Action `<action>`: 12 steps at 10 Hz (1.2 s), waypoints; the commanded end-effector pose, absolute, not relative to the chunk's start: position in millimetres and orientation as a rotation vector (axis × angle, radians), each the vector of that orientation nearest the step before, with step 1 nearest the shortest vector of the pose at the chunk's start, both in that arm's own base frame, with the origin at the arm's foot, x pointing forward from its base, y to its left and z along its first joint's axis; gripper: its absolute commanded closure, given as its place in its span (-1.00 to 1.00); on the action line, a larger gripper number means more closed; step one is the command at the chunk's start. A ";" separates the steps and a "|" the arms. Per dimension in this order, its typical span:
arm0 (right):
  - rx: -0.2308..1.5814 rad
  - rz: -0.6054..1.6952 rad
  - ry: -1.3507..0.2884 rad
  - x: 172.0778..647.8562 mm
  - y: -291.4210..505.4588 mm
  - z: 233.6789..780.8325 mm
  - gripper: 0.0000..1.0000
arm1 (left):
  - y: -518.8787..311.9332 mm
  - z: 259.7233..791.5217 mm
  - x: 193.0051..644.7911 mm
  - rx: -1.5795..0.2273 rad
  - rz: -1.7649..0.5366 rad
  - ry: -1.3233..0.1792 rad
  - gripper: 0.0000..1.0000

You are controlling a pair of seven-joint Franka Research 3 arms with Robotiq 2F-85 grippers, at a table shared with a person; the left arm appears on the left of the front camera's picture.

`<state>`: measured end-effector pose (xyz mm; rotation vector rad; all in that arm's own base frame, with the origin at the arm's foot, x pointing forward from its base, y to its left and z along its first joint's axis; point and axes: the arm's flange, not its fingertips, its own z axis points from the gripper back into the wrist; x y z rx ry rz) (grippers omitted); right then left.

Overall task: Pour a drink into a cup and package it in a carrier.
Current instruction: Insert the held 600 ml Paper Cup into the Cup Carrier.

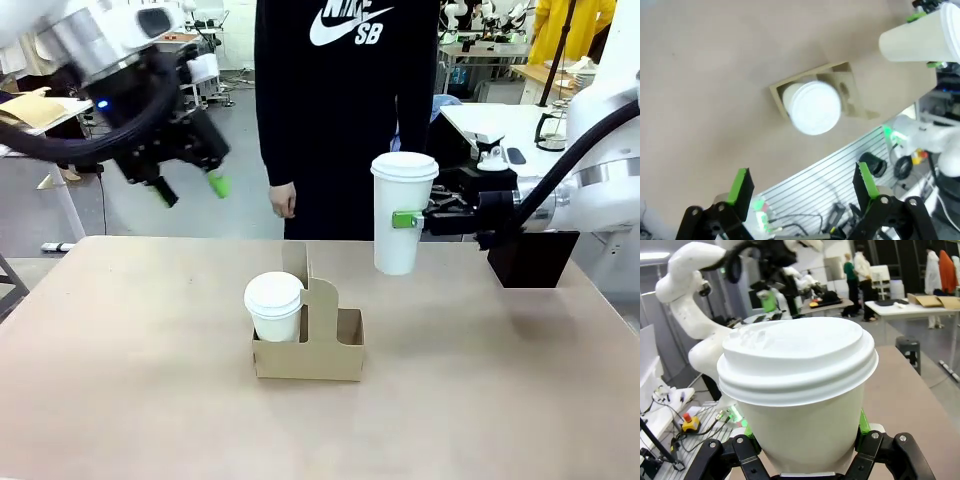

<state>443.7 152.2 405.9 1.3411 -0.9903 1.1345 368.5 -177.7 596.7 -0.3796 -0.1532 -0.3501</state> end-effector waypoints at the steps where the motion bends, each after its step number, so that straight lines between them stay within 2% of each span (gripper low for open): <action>1: 1.394 1.183 -1.039 443.4 153.0 396.3 -0.60 | -148.3 570.6 368.4 -0.430 -0.375 -0.160 -1.00; 2: 1.373 1.142 -1.068 446.8 156.0 398.0 -0.60 | -140.8 562.3 367.8 -0.403 -0.446 -0.193 -1.00; 3: 1.364 1.154 -1.003 441.7 154.6 399.3 -0.60 | -144.1 557.9 362.4 -0.300 -0.376 -0.236 -1.00; 4: 1.364 1.154 -1.003 441.7 154.6 399.3 -0.60 | -140.5 570.6 373.6 -0.395 -0.392 -0.155 -1.00; 6: 1.364 1.154 -1.003 441.7 154.6 399.3 -0.60 | -140.5 570.6 373.6 -0.395 -0.392 -0.155 -1.00; 10: 1.466 1.339 -0.996 440.3 181.9 364.1 -0.60 | -97.7 540.2 385.2 -0.380 -0.442 -0.211 -1.00; 12: 1.505 1.408 -0.997 434.8 193.5 355.8 -0.60 | -65.9 528.3 388.9 -0.386 -0.500 -0.287 -1.00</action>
